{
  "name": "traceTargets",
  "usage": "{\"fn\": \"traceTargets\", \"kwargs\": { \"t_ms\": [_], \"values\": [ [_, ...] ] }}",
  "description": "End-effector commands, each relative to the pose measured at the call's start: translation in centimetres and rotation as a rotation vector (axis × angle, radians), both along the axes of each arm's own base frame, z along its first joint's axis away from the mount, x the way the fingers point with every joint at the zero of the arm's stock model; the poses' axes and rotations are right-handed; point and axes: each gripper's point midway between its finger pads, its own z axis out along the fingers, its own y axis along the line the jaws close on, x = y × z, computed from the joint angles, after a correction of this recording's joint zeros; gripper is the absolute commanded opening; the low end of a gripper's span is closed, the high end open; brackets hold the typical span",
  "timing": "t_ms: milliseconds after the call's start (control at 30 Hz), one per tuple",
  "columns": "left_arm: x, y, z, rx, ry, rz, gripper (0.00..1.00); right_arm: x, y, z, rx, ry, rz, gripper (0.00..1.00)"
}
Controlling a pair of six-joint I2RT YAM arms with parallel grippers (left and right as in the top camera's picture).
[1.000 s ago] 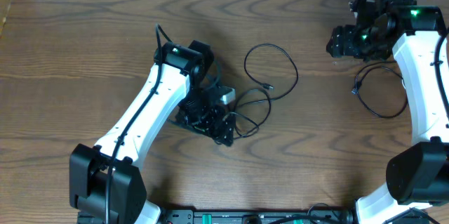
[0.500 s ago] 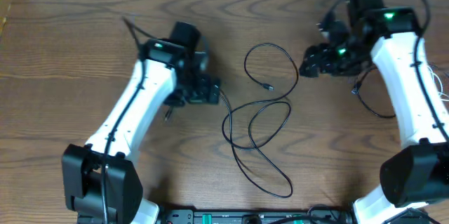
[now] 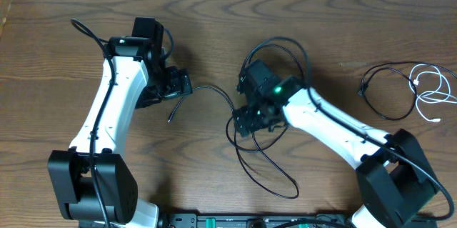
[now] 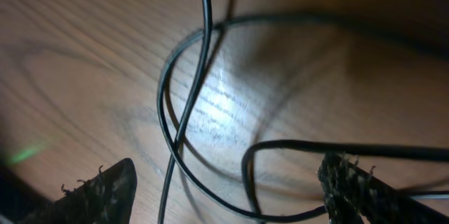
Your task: Untangle cables
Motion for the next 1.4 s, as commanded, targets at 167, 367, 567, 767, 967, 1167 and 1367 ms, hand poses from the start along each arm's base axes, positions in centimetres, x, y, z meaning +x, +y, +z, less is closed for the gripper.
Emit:
{"fn": "traceTargets", "kwargs": {
  "t_ms": [167, 367, 567, 767, 967, 1167, 1367],
  "values": [
    [0.3, 2.5, 0.3, 0.075, -0.012, 0.094, 0.98, -0.2, 2.9, -0.6, 0.018, -0.09, -0.105, 0.79],
    [0.4, 2.5, 0.3, 0.075, -0.017, 0.094, 0.98, -0.9, 4.5, -0.4, -0.006, -0.167, -0.113, 0.8],
    [0.4, 2.5, 0.3, 0.075, -0.017, 0.094, 0.98, -1.8, 4.0, -3.9, -0.077, -0.09, -0.133, 0.78],
    [0.6, 2.5, 0.4, 0.074, -0.024, 0.091, 0.98, -3.4, 3.1, 0.6, -0.071, -0.036, -0.122, 0.78],
    [0.5, 2.5, 0.3, 0.075, -0.021, 0.091, 0.98, -3.5, 0.5, 0.4, -0.188, -0.064, -0.137, 0.81],
    [0.3, 2.5, 0.3, 0.075, -0.011, 0.09, 0.98, -1.4, 2.4, -5.9, -0.206, -0.107, -0.127, 0.82],
    [0.3, 2.5, 0.3, 0.075, -0.013, 0.091, 0.98, -2.1, 5.4, -6.7, -0.095, -0.067, -0.059, 0.79]
  ]
}}
